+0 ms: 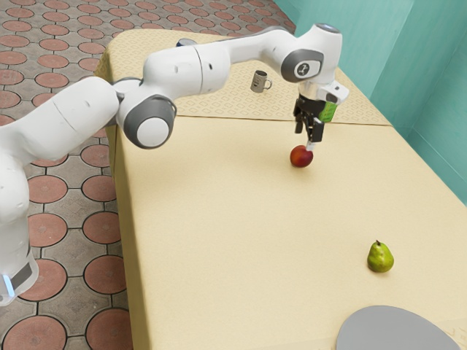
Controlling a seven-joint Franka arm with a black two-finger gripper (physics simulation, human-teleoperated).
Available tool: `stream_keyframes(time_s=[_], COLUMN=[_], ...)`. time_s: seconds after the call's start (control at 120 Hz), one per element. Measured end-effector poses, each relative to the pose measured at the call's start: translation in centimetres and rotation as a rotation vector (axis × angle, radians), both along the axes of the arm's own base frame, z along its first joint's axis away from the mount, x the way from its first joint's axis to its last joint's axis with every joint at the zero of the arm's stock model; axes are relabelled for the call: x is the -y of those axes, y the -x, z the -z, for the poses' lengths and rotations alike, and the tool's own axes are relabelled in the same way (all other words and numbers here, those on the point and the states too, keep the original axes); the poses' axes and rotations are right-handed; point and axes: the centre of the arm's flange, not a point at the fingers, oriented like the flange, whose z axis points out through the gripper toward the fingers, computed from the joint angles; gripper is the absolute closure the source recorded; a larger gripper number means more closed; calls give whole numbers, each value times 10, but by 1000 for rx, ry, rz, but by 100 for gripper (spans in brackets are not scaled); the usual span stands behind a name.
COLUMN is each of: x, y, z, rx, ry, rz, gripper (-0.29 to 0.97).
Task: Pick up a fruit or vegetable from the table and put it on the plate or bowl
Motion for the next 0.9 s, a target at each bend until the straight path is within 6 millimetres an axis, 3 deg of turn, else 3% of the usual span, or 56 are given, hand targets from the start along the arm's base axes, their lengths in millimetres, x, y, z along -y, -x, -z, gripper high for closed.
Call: stream_keyframes(time_s=[0.558,0.9], x=[-4,-9], y=[-12,-13], z=[25,29], rx=[30,36], ry=[27,22], rz=[28,31], gripper=[0,0])
